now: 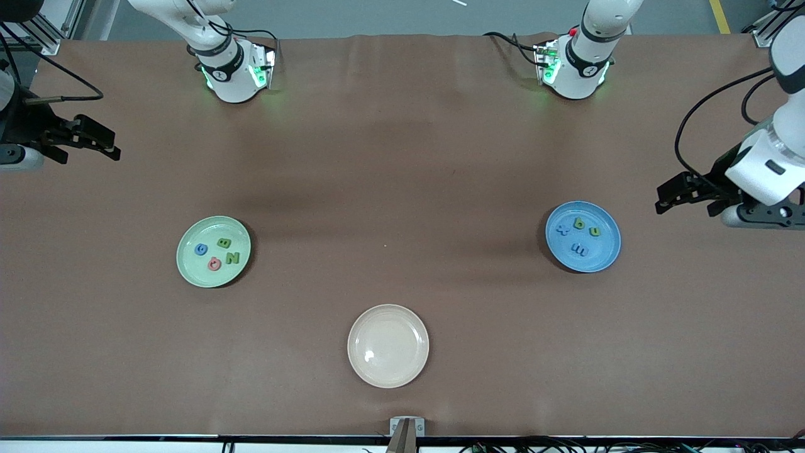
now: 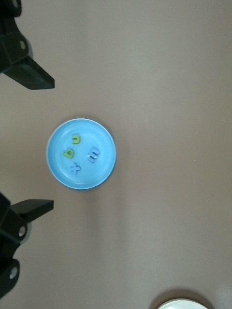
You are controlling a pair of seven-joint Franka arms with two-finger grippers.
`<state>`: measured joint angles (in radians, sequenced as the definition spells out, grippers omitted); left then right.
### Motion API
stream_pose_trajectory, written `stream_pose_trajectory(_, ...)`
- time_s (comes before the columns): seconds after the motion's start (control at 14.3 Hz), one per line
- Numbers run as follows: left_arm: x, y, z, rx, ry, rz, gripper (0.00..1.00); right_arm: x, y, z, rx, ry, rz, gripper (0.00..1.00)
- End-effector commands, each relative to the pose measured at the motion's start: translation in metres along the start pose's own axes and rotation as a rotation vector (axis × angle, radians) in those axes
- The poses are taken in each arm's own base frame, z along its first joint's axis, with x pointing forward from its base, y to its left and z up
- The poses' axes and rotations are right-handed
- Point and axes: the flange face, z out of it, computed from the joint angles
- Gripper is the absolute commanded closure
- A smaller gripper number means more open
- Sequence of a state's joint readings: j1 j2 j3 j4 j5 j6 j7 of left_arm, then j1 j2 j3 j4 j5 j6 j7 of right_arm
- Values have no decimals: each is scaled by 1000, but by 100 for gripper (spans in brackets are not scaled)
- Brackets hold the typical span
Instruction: Sort upper and lower case letters into plates
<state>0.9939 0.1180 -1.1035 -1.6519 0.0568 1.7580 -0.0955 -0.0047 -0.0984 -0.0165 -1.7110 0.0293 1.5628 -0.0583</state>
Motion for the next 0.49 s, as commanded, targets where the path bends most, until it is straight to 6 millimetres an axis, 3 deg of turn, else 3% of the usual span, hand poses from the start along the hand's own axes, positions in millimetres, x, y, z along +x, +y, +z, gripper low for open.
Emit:
stream_pose_trajectory(0.0, -6, -11, -29, -5, -15, -23, 0, -8, 2, -4, -10, 14, -3, 0)
stream_pose_trajectory(0.42, -6, -17, -31, -5, -22, -27, 0, -9, 2, -3, -8, 10, 0, 0)
